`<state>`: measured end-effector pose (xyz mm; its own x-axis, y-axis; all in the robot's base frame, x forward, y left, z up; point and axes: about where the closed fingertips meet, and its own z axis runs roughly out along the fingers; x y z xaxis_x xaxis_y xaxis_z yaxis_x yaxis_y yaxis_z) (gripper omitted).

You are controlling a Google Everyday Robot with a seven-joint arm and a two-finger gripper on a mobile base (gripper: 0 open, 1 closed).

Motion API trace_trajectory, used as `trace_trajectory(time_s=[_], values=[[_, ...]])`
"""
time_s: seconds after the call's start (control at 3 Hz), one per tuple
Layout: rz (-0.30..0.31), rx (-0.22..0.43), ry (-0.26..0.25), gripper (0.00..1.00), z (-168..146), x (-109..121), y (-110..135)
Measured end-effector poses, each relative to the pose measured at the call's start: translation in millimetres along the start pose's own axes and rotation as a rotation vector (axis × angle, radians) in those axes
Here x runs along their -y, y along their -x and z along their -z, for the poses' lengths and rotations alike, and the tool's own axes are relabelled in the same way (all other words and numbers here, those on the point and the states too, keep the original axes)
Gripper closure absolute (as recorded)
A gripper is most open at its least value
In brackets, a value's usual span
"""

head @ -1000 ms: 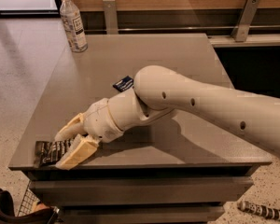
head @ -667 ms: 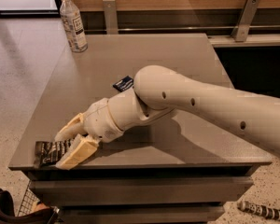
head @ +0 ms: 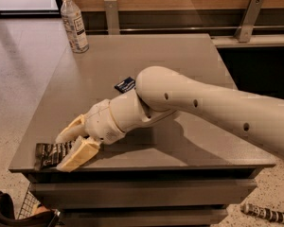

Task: Move rxbar chocolate near blue plastic bottle

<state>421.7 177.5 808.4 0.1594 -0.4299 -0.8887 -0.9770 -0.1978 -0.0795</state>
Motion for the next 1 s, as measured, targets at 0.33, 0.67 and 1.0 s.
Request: trace_trajectory(time_s=[0.33,0.67,1.0], values=[[0.000,0.000,0.000,0.62,0.0,0.0,0.0],[0.000,0.000,0.000,0.39,0.0,0.0,0.1],[0.000,0.000,0.000,0.16,0.0,0.0,0.1]])
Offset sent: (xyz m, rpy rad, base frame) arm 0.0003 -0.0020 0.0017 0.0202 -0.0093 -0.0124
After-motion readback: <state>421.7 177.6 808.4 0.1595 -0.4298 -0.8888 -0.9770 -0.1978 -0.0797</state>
